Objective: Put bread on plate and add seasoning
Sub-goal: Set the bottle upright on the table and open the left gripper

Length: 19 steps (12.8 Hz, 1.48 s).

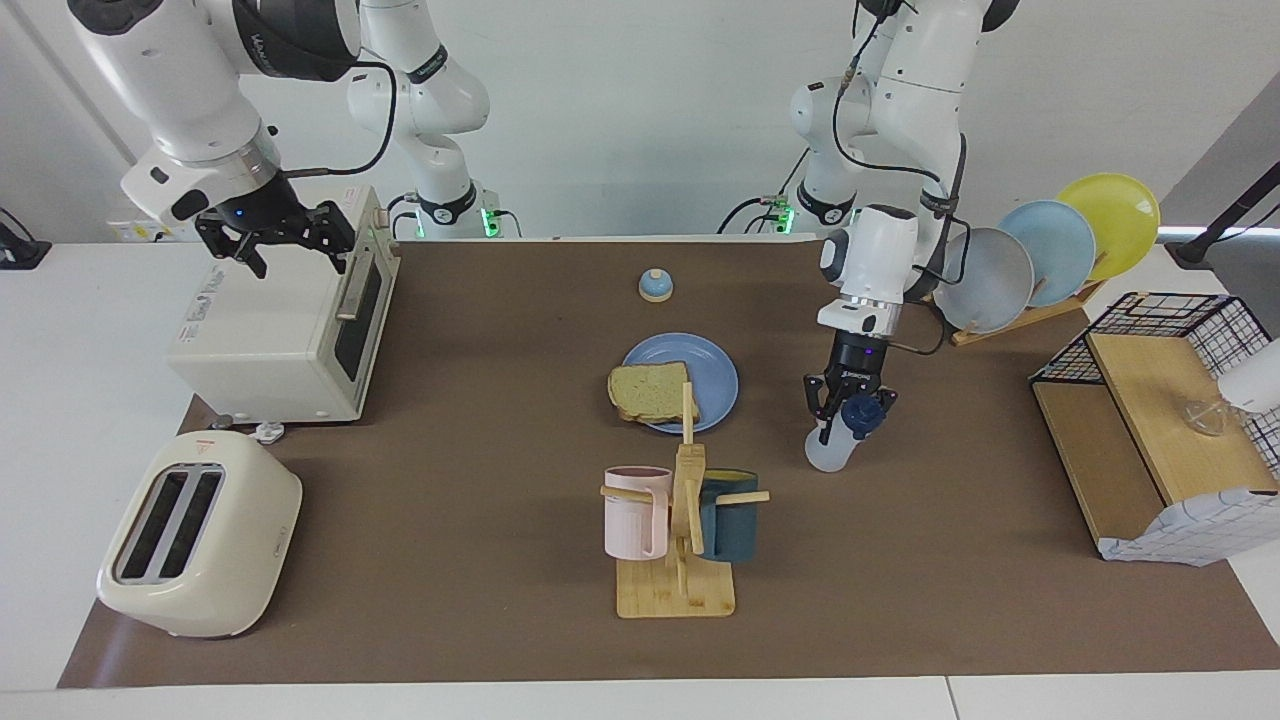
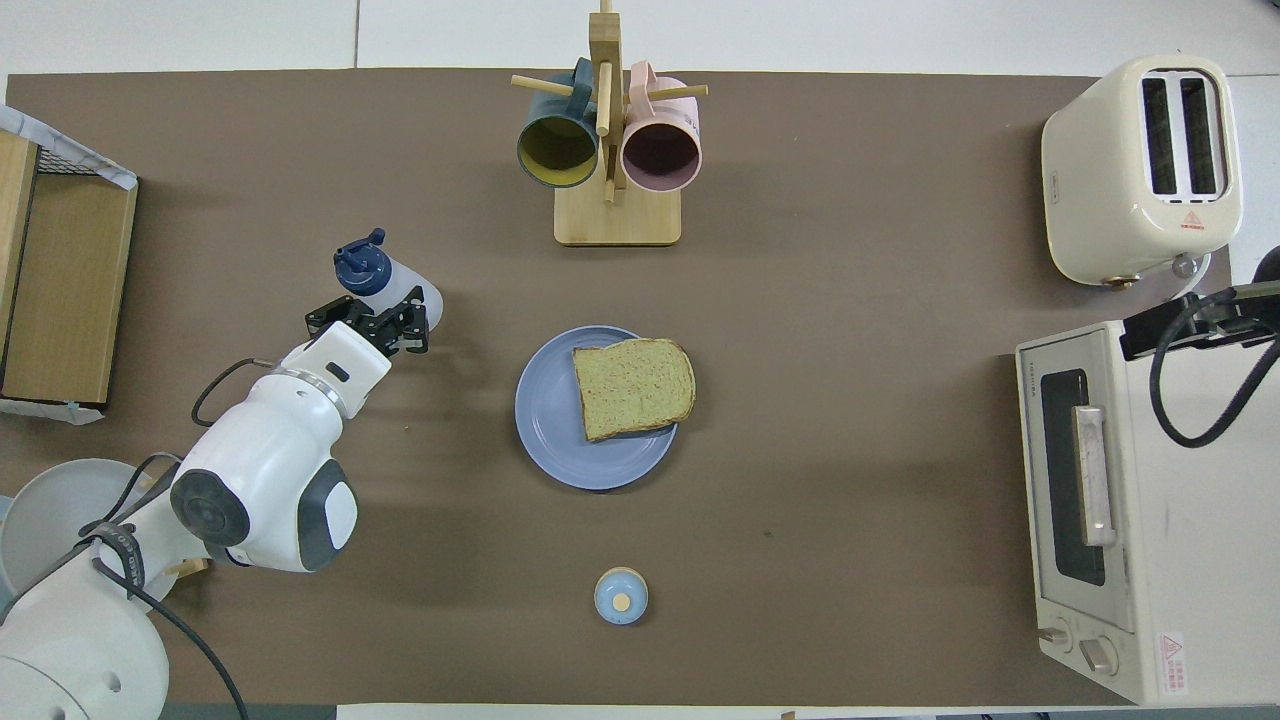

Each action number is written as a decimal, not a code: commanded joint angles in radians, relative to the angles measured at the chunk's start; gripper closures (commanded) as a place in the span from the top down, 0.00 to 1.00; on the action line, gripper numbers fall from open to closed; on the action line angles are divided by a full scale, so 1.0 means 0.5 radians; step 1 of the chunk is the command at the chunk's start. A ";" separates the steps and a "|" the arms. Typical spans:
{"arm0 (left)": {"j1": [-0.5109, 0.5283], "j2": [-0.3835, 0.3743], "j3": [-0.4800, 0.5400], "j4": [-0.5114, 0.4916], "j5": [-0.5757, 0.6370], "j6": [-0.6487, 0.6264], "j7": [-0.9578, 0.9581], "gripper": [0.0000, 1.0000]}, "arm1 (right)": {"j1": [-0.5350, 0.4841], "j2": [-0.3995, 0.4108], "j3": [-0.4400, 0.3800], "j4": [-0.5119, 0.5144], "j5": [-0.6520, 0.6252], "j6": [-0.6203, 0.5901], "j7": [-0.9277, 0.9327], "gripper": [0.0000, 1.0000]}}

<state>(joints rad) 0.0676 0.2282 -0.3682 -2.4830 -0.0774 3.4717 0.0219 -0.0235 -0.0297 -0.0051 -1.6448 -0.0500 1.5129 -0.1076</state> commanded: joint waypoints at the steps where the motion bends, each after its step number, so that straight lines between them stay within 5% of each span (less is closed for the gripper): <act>1: -0.022 0.004 0.019 -0.044 -0.032 0.061 0.048 0.49 | -0.023 -0.027 0.013 -0.021 0.002 -0.010 -0.033 1.00; 3: -0.019 -0.002 0.019 -0.065 -0.032 0.061 0.048 0.84 | -0.023 -0.027 0.013 -0.021 0.002 -0.007 -0.033 1.00; 5: -0.022 -0.002 0.015 -0.072 -0.032 0.061 0.048 1.00 | -0.023 -0.027 0.013 -0.021 0.002 -0.007 -0.033 1.00; 13: -0.034 -0.051 0.015 -0.166 -0.032 0.064 0.045 1.00 | -0.023 -0.027 0.013 -0.021 0.002 -0.010 -0.033 1.00; 19: -0.037 -0.269 0.009 -0.384 -0.032 0.064 0.036 1.00 | -0.023 -0.027 0.013 -0.021 -0.001 -0.007 -0.033 1.00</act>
<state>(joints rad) 0.0607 0.1719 -0.3689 -2.6003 -0.0774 3.4906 0.0280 -0.0235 -0.0297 -0.0051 -1.6448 -0.0500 1.5129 -0.1076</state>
